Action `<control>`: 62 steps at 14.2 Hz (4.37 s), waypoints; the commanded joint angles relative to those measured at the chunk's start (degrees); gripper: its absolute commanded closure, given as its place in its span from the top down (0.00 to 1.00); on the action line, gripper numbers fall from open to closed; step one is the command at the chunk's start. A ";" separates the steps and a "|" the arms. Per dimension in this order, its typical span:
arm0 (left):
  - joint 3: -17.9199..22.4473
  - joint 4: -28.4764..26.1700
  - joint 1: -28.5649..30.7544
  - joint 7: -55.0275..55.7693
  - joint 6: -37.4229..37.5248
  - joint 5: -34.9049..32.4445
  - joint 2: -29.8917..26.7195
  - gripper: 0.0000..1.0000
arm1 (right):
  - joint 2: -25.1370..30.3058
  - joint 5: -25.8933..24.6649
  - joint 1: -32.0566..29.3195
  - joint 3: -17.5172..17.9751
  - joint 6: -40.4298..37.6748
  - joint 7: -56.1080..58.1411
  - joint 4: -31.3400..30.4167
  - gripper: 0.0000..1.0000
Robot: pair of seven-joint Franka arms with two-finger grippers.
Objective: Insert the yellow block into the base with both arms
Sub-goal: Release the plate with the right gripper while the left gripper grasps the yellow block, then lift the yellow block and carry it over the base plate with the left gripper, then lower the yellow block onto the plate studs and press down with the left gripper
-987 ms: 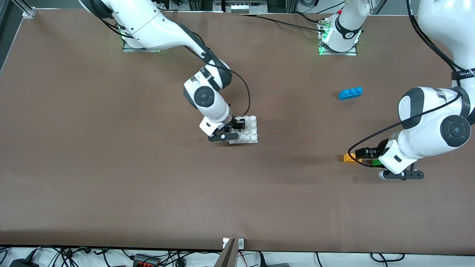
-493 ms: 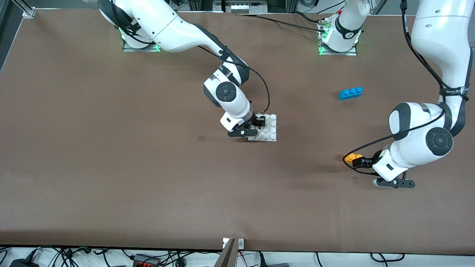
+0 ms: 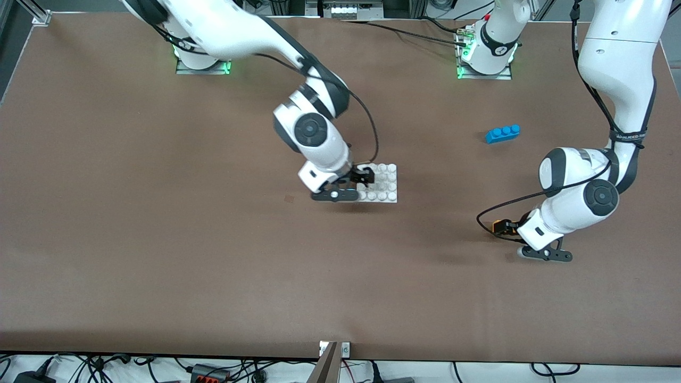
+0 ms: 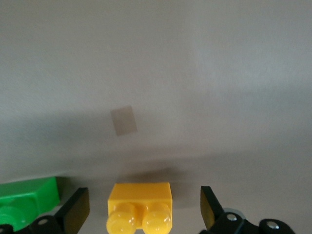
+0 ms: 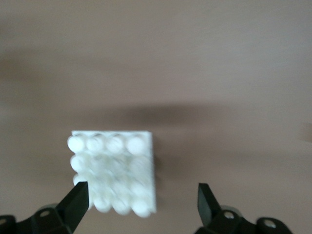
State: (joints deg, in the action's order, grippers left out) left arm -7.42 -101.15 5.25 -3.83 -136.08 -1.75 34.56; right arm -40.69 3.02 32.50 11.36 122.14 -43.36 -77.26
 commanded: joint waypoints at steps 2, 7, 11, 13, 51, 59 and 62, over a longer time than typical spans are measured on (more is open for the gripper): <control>-0.05 -4.66 0.20 -1.36 -1.56 -0.80 -2.22 1.00 | 12.28 -0.47 -8.66 0.24 -20.22 10.02 -2.81 1.00; 0.03 -6.52 0.20 -1.36 -4.37 -0.89 -1.78 1.00 | 22.39 -5.21 -23.60 0.24 -40.11 28.39 -2.46 1.00; 0.30 -6.52 0.38 -3.10 -4.46 -0.89 -1.61 1.00 | 29.95 -6.36 -33.89 -0.20 -45.58 40.76 -2.63 1.00; 0.47 -6.52 0.64 -3.38 -5.42 -0.89 -1.52 1.00 | 33.90 -7.49 -34.96 -2.21 -43.84 46.17 -6.65 1.00; -3.57 -10.29 -32.40 38.28 -7.80 0.60 -5.38 0.40 | 42.27 -3.29 -32.15 -15.84 -33.19 46.27 -17.49 1.00; -3.57 -11.00 -33.72 39.07 -8.06 0.52 -5.30 0.40 | 42.18 -3.11 -32.15 -15.84 -33.10 46.27 -17.49 1.00; -3.57 -11.17 -33.81 39.07 -8.06 0.43 -5.21 0.40 | 42.18 -3.11 -32.15 -15.84 -33.19 46.27 -17.49 1.00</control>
State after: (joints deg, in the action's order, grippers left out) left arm -11.30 -110.84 -27.88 34.51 -143.33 -1.21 30.15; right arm 1.20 0.17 0.13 -4.56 89.82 3.29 -95.21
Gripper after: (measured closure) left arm 0.304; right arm 0.000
